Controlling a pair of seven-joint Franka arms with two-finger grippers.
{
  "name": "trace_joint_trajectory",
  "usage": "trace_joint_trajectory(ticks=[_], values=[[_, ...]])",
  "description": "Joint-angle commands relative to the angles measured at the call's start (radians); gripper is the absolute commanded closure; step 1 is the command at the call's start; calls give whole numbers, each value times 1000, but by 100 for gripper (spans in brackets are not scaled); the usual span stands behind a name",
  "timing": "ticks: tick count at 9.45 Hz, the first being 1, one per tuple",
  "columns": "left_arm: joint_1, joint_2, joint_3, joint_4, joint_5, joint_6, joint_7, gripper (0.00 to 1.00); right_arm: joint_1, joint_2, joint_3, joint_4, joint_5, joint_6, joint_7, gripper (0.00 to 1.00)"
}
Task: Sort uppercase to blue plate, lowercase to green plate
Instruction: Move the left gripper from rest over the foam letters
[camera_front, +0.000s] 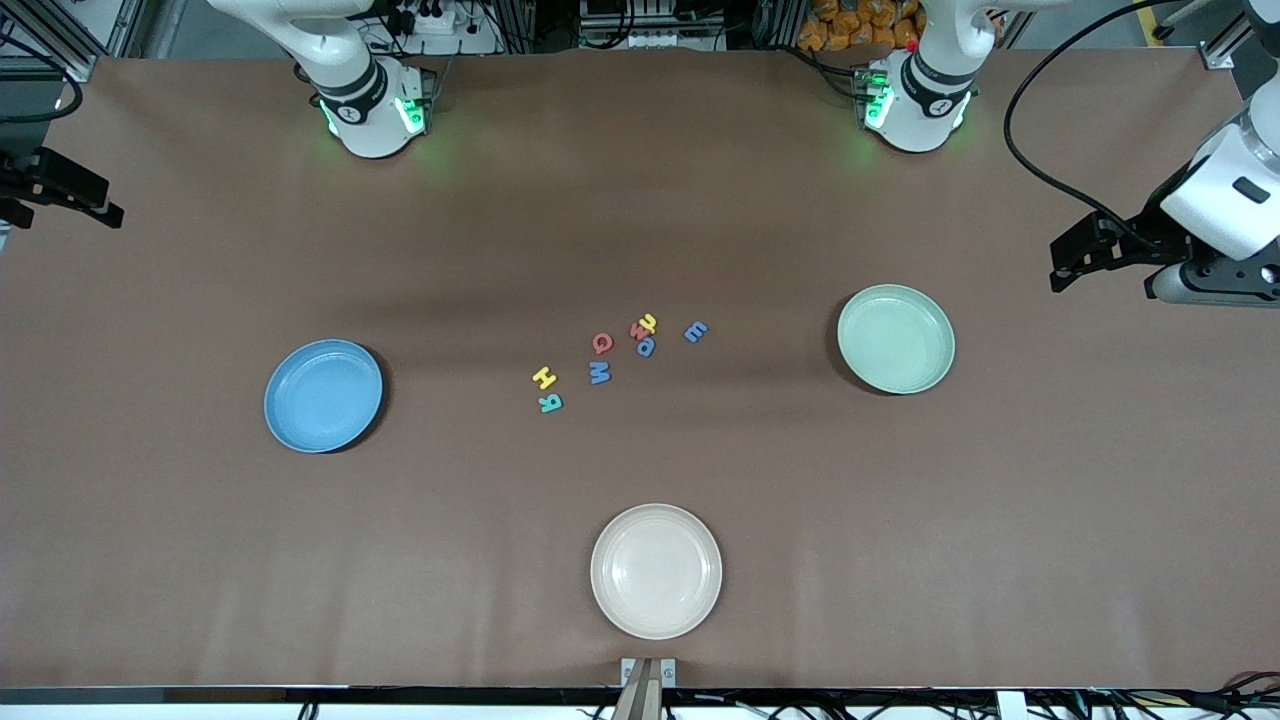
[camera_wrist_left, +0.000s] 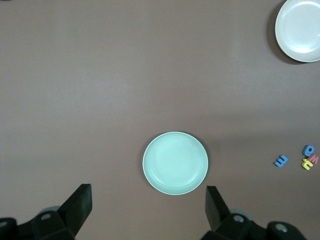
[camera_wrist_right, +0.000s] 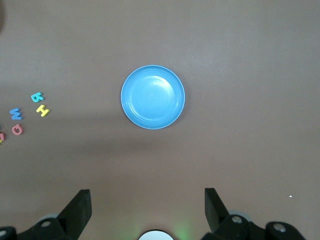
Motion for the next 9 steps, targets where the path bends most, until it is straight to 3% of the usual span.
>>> trace_joint_trajectory(ticks=[1, 4, 9], values=[[-9, 3, -17, 17, 8, 0, -45, 0, 1, -7, 1, 11, -9, -8, -2, 0], [-50, 21, -31, 8, 8, 0, -92, 0, 1, -9, 1, 11, -9, -8, -2, 0], [-257, 203, -29, 11, 8, 66, -182, 0, 1, -7, 3, 11, -9, -8, -2, 0]])
